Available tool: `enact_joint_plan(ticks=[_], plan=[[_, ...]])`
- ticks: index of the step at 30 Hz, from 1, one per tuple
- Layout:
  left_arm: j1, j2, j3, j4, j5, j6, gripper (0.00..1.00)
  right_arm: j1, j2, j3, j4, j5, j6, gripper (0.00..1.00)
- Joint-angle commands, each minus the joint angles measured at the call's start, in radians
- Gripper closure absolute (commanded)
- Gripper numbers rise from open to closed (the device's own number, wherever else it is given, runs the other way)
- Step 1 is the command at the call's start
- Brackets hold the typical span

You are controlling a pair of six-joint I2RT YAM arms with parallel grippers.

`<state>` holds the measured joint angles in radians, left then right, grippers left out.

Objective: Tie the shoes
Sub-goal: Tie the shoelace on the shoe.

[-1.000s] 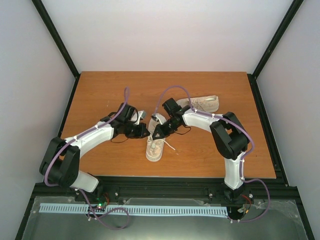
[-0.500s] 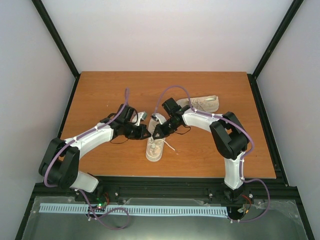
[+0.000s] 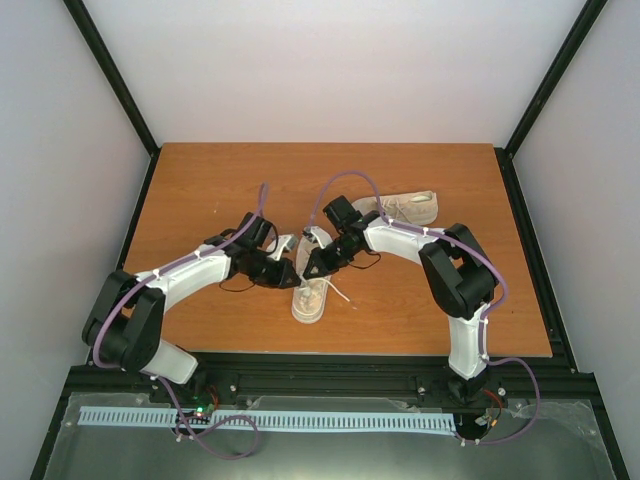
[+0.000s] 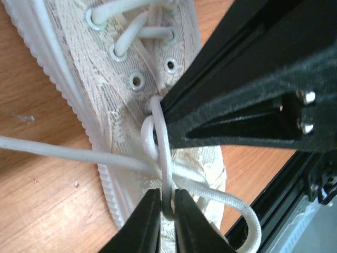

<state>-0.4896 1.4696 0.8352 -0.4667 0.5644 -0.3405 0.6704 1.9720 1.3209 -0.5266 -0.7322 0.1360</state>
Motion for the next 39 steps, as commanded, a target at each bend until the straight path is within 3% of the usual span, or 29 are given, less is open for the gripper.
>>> enact_joint_plan(ticks=[1, 12, 15, 26, 39], plan=[[-0.006, -0.008, 0.026, -0.069, 0.001, 0.054, 0.84, 0.006, -0.002, -0.012, 0.035, 0.044, 0.016, 0.97], [0.034, -0.086, 0.116, -0.1, -0.145, -0.105, 0.51, 0.006, -0.002, -0.018, 0.033, 0.04, 0.016, 0.97], [0.034, -0.043, 0.149, -0.106, -0.115, -0.157, 0.52, 0.006, -0.003, -0.02, 0.034, 0.039, 0.016, 0.97], [0.034, 0.079, 0.21, -0.16, -0.073, -0.207, 0.74, 0.006, -0.012, -0.029, 0.039, 0.041, 0.019, 0.97], [0.034, 0.14, 0.216, -0.148, -0.071, -0.239, 0.79, 0.006, -0.012, -0.031, 0.041, 0.036, 0.016, 0.97]])
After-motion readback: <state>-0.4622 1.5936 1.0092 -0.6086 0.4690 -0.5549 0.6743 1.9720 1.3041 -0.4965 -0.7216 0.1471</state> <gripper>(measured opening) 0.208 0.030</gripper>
